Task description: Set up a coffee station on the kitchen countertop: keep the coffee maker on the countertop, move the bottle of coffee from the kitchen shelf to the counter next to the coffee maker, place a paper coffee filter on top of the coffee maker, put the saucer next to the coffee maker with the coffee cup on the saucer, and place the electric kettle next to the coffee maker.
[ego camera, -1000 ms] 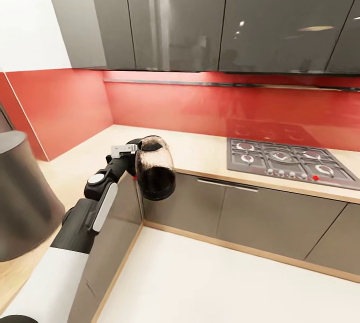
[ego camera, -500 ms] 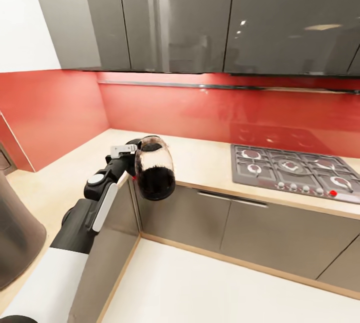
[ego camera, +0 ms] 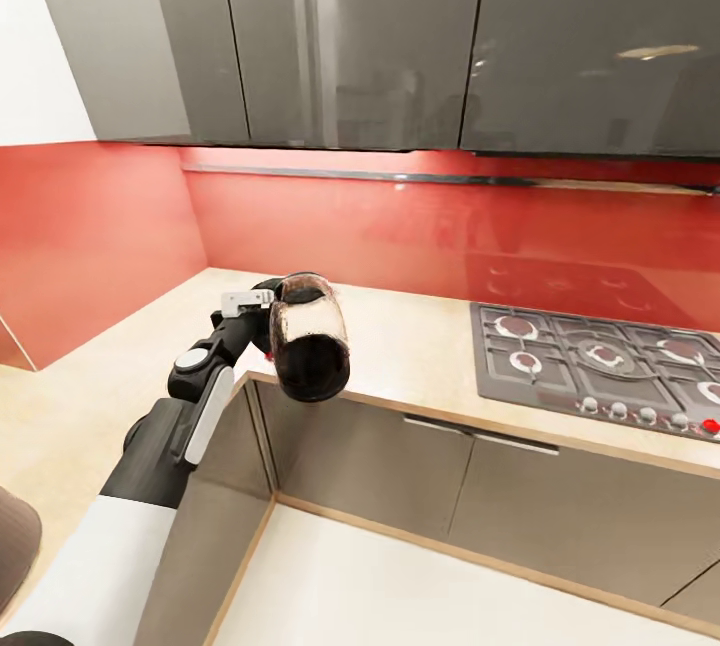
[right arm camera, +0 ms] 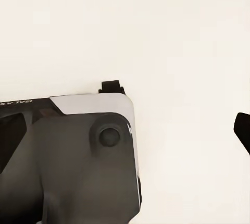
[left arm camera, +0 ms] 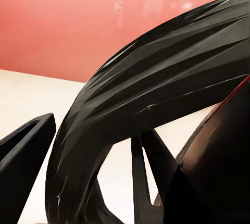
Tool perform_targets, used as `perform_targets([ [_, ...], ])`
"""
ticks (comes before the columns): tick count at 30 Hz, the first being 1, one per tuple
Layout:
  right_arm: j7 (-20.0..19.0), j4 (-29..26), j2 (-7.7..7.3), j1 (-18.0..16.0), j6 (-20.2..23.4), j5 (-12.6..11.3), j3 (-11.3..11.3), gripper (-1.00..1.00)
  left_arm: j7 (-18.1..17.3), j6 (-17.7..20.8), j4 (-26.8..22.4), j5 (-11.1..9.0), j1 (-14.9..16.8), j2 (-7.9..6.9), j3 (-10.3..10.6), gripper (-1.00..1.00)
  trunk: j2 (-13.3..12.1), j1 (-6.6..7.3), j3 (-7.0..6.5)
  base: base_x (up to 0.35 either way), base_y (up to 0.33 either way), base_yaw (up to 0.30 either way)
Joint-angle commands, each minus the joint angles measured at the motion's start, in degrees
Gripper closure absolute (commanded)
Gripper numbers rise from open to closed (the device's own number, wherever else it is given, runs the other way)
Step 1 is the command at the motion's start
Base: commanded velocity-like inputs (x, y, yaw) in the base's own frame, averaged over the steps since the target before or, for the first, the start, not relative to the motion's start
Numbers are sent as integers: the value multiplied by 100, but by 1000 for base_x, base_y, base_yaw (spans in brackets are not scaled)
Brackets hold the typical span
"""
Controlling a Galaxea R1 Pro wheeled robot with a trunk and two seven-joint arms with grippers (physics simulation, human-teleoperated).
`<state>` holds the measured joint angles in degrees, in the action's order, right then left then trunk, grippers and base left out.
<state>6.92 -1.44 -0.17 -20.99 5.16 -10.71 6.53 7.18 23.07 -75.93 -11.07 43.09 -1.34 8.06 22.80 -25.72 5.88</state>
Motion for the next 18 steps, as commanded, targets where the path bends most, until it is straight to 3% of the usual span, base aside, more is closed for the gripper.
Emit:
perform_targets([
  [1,20,-15,0,-1,37,-54,51,-100,57,19,-9,-50,6,-7,20,100,12,-7,12,337,0,0],
  [9,26,-15,0,-1,37,-54,52,-100,135,7,-9,-38,-9,-7,36,100,12,-7,12,298,-103,18],
  [18,28,-15,0,-1,37,-54,53,-100,143,-4,-9,-36,-12,-4,41,100,12,-7,12,222,-194,236],
])
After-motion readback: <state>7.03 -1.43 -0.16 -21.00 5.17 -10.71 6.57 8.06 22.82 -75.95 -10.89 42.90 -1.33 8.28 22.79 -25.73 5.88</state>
